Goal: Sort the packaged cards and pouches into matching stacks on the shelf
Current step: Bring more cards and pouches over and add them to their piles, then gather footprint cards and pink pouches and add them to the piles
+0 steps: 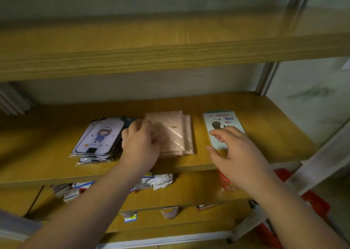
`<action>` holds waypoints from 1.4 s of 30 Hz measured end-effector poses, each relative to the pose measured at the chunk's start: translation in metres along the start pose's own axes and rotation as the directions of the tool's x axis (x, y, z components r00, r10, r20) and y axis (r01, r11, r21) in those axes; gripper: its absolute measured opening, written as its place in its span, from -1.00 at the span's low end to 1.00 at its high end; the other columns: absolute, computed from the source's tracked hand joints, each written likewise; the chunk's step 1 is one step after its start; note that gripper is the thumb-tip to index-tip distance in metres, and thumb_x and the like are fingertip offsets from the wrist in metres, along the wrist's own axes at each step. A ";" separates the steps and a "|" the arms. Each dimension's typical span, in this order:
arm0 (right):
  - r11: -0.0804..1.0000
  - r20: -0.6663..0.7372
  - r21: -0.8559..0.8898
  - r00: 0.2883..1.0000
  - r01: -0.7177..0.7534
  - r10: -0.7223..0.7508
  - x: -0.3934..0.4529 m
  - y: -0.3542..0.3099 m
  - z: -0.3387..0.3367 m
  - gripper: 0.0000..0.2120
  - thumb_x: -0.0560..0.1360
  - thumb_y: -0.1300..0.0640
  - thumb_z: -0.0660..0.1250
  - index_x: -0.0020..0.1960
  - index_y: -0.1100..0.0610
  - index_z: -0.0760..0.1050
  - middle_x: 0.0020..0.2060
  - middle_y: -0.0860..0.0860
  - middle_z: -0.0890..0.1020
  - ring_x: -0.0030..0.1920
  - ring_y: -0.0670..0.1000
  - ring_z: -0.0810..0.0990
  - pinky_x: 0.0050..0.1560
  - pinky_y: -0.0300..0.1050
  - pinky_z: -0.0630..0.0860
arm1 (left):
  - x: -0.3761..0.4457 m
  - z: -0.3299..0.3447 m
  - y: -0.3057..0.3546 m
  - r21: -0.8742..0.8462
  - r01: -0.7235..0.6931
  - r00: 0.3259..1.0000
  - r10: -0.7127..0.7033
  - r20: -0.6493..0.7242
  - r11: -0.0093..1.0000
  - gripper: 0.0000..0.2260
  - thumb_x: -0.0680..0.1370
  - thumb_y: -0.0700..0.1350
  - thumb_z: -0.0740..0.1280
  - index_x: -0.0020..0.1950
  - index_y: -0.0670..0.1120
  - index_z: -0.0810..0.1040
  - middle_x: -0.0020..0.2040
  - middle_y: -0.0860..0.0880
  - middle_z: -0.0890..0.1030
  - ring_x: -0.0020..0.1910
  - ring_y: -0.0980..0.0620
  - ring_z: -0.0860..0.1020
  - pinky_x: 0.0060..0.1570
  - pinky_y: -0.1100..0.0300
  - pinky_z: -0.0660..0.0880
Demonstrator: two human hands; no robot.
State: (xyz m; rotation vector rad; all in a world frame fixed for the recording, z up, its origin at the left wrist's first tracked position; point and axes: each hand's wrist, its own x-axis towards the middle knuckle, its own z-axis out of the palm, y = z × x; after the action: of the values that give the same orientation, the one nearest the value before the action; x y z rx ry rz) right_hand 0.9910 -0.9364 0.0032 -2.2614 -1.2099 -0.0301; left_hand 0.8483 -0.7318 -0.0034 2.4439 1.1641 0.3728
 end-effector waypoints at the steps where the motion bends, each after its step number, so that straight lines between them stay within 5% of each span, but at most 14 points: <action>1: 1.000 0.003 -0.003 1.000 0.007 -0.007 0.000 0.000 0.000 -0.54 0.52 -0.20 0.25 0.40 -0.14 0.40 0.24 -0.21 0.47 0.19 -0.18 0.48 0.01 -0.36 0.37 | -0.002 0.000 0.001 0.021 -0.015 1.000 0.015 -0.003 1.000 -0.55 0.58 -0.03 0.28 0.48 0.02 0.38 0.52 -0.13 0.30 0.41 -0.28 0.22 0.36 -0.11 0.20; 6: 0.999 -0.004 -0.003 0.999 0.054 -0.054 0.002 -0.004 0.000 -0.54 0.52 -0.21 0.24 0.38 -0.12 0.42 0.20 -0.22 0.48 0.14 -0.20 0.46 -0.04 -0.41 0.32 | -0.017 -0.005 0.005 -0.002 -0.139 0.990 0.139 -0.033 0.990 -0.60 0.58 -0.02 0.27 0.44 0.12 0.46 0.49 -0.05 0.38 0.44 -0.19 0.27 0.42 -0.08 0.19; 10: 0.994 -0.008 0.041 0.995 0.101 -0.101 0.010 -0.016 0.003 -0.56 0.52 -0.20 0.25 0.36 -0.11 0.44 0.16 -0.21 0.48 0.10 -0.20 0.47 -0.04 -0.36 0.34 | -0.031 -0.015 0.006 -0.029 -0.250 0.965 0.246 -0.089 0.968 -0.58 0.58 -0.04 0.32 0.45 0.00 0.48 0.50 -0.04 0.42 0.50 -0.07 0.29 0.45 -0.01 0.25; 15: 0.984 -0.030 0.090 0.988 0.155 -0.153 0.025 -0.039 0.018 -0.58 0.53 -0.16 0.26 0.35 -0.07 0.46 0.21 -0.19 0.50 0.17 -0.14 0.49 0.05 -0.23 0.44 | -0.050 -0.036 -0.005 0.096 -0.298 0.941 0.309 -0.135 0.950 -0.56 0.61 0.02 0.29 0.49 -0.02 0.43 0.51 0.03 0.43 0.54 0.01 0.28 0.46 0.15 0.15; 20: 0.960 -0.001 0.163 0.973 0.227 -0.230 0.038 -0.079 0.042 -0.60 0.53 -0.07 0.33 0.33 0.02 0.51 0.22 -0.09 0.55 0.22 -0.04 0.51 0.16 -0.12 0.47 | -0.071 -0.067 -0.039 0.180 -0.230 0.945 0.264 -0.194 0.956 -0.54 0.61 0.05 0.28 0.49 -0.05 0.44 0.49 0.01 0.45 0.53 0.01 0.29 0.50 0.06 0.24; 26: 0.928 0.019 0.181 0.942 0.326 -0.335 0.037 -0.157 0.079 -0.65 0.50 -0.06 0.35 0.25 -0.01 0.55 0.17 -0.09 0.56 0.14 -0.04 0.52 -0.02 -0.20 0.37 | -0.103 -0.109 -0.109 0.201 -0.062 0.947 0.122 -0.299 0.978 -0.52 0.59 0.07 0.29 0.49 -0.05 0.42 0.48 -0.01 0.45 0.53 -0.01 0.28 0.45 0.12 0.21; 29: 0.903 0.055 0.211 0.918 0.373 -0.392 0.032 -0.203 0.102 -0.63 0.51 -0.07 0.34 0.27 0.01 0.53 0.19 -0.06 0.54 0.16 -0.02 0.52 0.04 -0.12 0.48 | -0.121 -0.132 -0.151 0.193 0.025 0.939 0.043 -0.341 0.981 -0.50 0.59 0.07 0.30 0.50 -0.05 0.40 0.49 0.00 0.44 0.49 0.01 0.31 0.40 0.14 0.23; 36: 0.850 0.127 0.222 0.851 0.477 -0.510 0.007 -0.339 0.159 -0.61 0.54 -0.13 0.28 0.33 -0.09 0.46 0.22 -0.17 0.48 0.22 -0.10 0.44 0.11 -0.16 0.43 | -0.183 -0.196 -0.275 0.164 0.163 0.898 -0.077 -0.434 0.973 -0.52 0.59 0.07 0.29 0.49 -0.03 0.43 0.45 0.05 0.48 0.43 0.08 0.33 0.36 0.28 0.16; 42: 0.803 0.132 0.316 0.815 0.506 -0.565 -0.025 -0.470 0.210 -0.63 0.53 -0.12 0.30 0.31 -0.10 0.48 0.15 -0.25 0.47 0.16 -0.18 0.45 0.15 -0.14 0.50 | -0.229 -0.262 -0.396 0.111 0.226 0.847 -0.139 -0.514 0.968 -0.49 0.57 0.17 0.16 0.48 0.02 0.41 0.43 0.08 0.48 0.43 0.07 0.36 0.36 0.09 0.34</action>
State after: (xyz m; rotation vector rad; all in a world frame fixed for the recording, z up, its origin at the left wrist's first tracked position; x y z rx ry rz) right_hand 0.5642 -0.6501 0.0412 -1.6541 -1.8298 0.1635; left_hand 0.3336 -0.6221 0.0284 2.4144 1.6912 0.9312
